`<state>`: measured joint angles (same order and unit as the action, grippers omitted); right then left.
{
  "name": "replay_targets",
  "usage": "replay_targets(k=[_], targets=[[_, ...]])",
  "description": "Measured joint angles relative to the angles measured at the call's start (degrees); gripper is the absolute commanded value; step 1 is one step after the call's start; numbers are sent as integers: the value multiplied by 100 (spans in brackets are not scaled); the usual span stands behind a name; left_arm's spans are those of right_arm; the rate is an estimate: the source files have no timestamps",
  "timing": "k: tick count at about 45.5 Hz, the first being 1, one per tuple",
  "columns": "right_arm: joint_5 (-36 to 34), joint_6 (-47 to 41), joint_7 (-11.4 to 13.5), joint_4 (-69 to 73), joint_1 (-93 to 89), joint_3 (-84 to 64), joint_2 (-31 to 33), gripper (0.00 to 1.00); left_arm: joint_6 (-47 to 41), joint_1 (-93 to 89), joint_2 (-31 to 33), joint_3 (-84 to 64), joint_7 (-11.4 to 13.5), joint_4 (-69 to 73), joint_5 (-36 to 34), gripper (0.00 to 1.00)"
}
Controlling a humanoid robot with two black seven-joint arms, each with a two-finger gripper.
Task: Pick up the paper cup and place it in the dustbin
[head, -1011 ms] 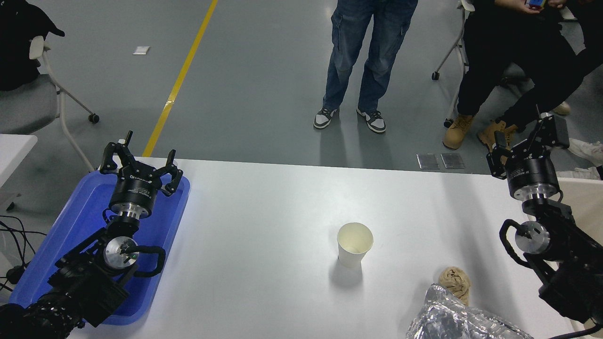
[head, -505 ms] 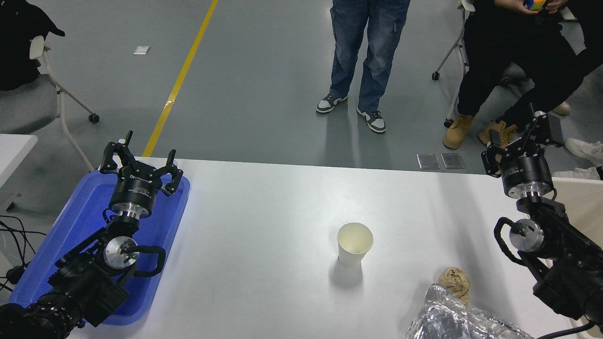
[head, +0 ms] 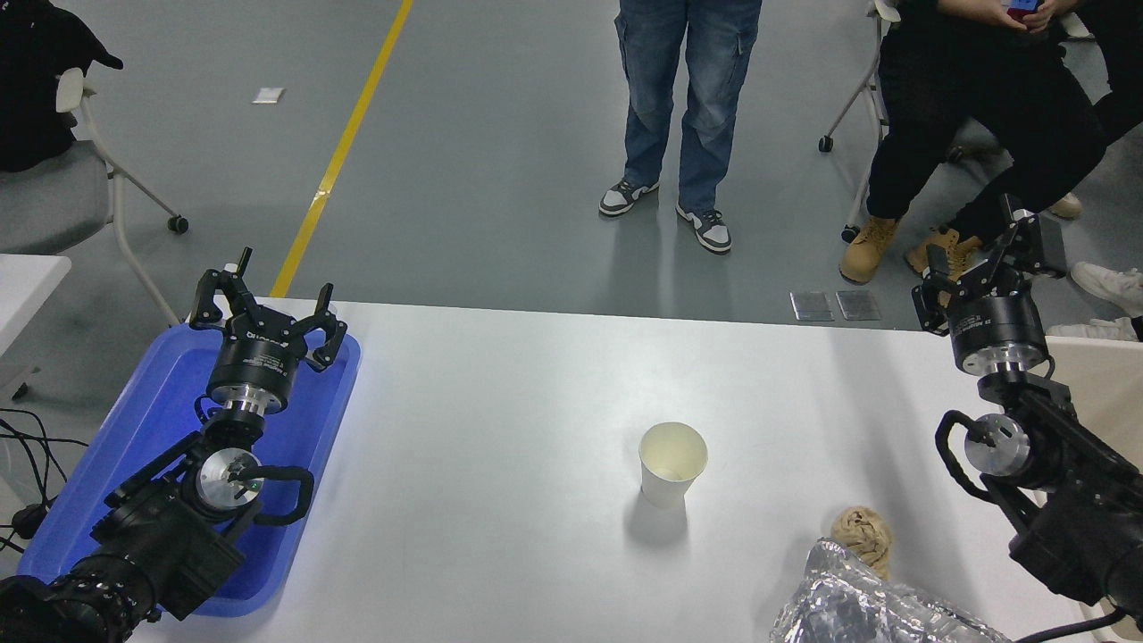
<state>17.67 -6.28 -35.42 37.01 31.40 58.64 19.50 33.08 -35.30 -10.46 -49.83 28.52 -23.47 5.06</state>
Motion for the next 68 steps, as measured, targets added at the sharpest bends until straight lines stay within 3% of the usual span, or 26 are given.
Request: replay_targets(k=[41,60,68], targets=[[0,-47,0,-23,288,-337,117,100,0,-2,0,0,3,0,1,100],[-8,-13,58,-45,1393,-2725,918,100,-1,0,0,0,-3,0,-2,100],[-13,-60,349,-17,2074,-4300,1202,100,-1,1,0,0,-3,0,-1,100]])
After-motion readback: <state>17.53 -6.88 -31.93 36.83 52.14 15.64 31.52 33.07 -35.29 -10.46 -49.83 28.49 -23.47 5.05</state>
